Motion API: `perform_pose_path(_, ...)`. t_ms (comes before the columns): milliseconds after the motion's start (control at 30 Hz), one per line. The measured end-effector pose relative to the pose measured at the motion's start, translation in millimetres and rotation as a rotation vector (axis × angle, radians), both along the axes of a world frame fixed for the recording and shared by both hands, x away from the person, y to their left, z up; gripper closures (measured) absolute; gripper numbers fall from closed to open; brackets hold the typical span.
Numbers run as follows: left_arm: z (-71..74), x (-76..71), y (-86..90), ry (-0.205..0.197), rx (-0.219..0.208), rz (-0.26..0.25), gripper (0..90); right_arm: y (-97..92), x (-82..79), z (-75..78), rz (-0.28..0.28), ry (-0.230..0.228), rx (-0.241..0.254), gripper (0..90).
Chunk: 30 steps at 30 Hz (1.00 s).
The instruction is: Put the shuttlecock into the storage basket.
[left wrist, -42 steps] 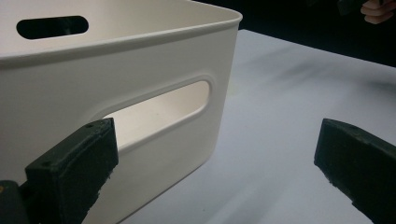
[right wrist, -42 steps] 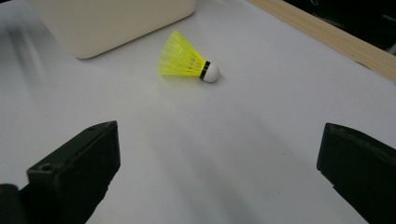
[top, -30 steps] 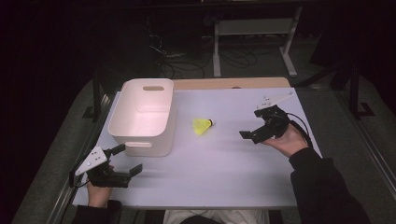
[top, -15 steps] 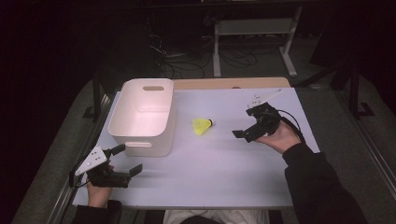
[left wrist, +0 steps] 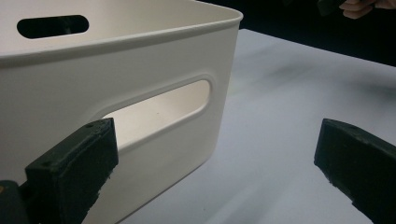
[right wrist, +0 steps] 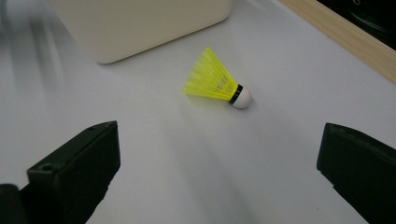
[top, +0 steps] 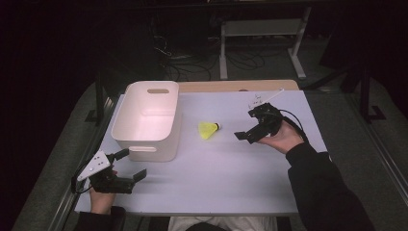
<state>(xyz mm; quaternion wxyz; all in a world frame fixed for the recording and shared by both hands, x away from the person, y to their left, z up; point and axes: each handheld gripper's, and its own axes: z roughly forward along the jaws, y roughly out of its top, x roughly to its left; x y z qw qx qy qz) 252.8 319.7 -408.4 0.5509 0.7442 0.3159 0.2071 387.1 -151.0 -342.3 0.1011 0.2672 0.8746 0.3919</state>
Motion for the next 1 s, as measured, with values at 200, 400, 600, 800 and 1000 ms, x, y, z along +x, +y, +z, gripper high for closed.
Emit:
perform_pose_path(200, 0.0, 0.1, 0.0, 0.0, 0.0, -0.001, 0.0, 4.3, 4.8, 1.0, 0.008, 0.006, -0.004, 0.0)
perform_pose_path(400, -0.1, 0.2, 0.0, 0.001, 0.0, -0.002, 0.0, 6.8, 11.0, 0.7, 0.012, 0.013, -0.003, 0.0)
perform_pose_path(600, -0.1, 0.3, -0.1, 0.002, 0.0, -0.003, 0.0, 11.3, 18.3, -3.6, 0.017, 0.03, -0.01, 0.0)
perform_pose_path(800, -0.1, 0.4, 0.0, 0.001, 0.001, -0.004, 0.0, 16.8, 25.6, -8.8, 0.027, 0.046, -0.024, 0.0)
perform_pose_path(1000, 0.0, 0.6, 0.0, 0.001, 0.0, -0.005, 0.0, 23.8, 32.8, -15.5, 0.045, 0.066, -0.032, 0.0)
